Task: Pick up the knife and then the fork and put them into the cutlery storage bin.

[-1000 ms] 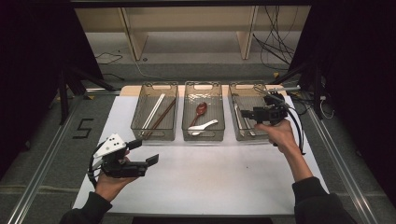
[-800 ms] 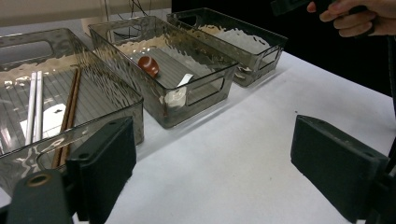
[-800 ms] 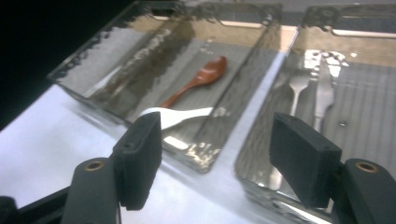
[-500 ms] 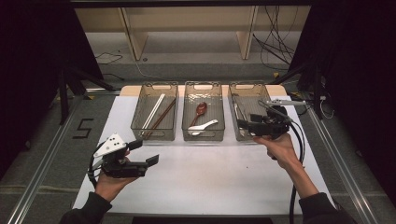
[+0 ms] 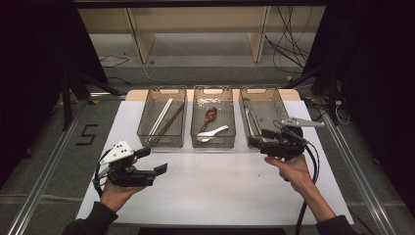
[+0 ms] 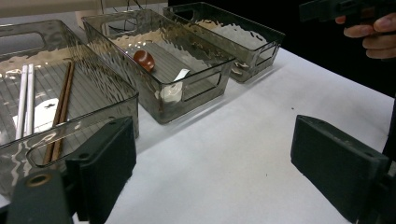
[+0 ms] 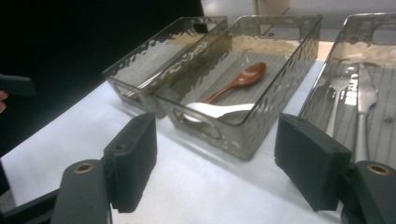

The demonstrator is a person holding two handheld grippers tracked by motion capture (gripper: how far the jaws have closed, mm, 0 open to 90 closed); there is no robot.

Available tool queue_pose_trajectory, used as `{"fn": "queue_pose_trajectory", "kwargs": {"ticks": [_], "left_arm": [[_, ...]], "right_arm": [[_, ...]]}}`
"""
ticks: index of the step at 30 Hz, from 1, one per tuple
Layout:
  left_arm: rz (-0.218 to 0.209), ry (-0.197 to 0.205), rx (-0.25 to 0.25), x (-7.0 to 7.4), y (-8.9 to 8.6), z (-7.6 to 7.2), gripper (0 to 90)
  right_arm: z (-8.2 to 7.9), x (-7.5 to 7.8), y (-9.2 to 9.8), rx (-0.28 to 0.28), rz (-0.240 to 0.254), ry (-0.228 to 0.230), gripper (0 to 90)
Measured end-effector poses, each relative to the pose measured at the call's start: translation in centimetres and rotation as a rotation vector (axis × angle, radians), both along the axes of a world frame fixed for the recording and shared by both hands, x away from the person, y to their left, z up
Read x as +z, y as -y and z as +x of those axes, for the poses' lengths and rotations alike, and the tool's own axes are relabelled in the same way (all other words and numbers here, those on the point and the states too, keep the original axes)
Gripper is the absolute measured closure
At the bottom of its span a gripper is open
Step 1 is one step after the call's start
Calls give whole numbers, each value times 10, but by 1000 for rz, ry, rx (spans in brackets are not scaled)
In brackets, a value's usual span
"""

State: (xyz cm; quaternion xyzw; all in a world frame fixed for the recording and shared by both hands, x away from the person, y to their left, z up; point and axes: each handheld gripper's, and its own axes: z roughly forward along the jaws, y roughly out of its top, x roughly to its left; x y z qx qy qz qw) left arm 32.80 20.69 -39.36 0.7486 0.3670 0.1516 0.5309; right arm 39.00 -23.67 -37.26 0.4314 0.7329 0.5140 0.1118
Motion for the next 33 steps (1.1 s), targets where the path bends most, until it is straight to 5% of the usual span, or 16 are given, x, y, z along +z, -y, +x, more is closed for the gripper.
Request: {"fn": "queue_pose_trajectory", "kwargs": {"ticks": [33], "left_arm": [[7,-23,-20,-4,3,1,137]], "right_arm": [[-51,-25,6,4,-8,93,263]]}}
